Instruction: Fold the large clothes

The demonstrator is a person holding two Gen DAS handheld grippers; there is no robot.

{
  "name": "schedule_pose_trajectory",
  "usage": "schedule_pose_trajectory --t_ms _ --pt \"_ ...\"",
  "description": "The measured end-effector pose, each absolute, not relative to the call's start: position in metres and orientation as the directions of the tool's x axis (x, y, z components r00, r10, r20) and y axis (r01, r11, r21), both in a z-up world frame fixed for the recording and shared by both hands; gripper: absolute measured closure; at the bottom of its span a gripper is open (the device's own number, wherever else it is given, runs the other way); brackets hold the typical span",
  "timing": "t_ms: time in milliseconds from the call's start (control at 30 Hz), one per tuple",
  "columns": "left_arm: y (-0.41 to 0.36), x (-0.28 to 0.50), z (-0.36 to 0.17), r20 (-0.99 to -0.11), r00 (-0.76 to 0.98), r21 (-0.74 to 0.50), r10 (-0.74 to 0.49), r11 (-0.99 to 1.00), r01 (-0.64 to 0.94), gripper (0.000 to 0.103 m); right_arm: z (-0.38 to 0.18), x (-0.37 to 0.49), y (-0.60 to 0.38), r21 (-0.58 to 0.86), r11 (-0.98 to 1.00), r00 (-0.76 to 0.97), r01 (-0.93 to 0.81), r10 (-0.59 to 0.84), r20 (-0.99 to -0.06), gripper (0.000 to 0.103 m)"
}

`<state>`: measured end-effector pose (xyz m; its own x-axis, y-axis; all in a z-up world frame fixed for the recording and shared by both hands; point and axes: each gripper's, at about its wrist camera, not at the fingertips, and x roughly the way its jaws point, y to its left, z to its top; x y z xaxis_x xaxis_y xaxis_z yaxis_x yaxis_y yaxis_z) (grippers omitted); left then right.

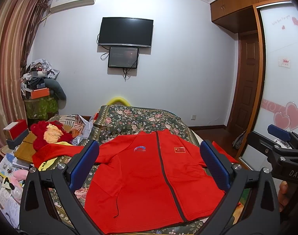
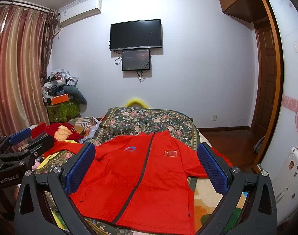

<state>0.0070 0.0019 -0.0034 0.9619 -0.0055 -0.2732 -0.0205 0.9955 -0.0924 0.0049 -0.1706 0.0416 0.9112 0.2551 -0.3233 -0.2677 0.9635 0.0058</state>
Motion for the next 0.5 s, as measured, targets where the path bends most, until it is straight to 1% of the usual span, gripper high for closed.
schedule_pose_trajectory --t_ms 500 --pt "0.004 0.0081 -0.0064 -0.275 0.961 -0.094 -0.003 0.995 -0.023 0.0 0.0401 0.0044 -0.1694 0.006 0.963 0.909 -0.27 0.257 -0.327 0.0"
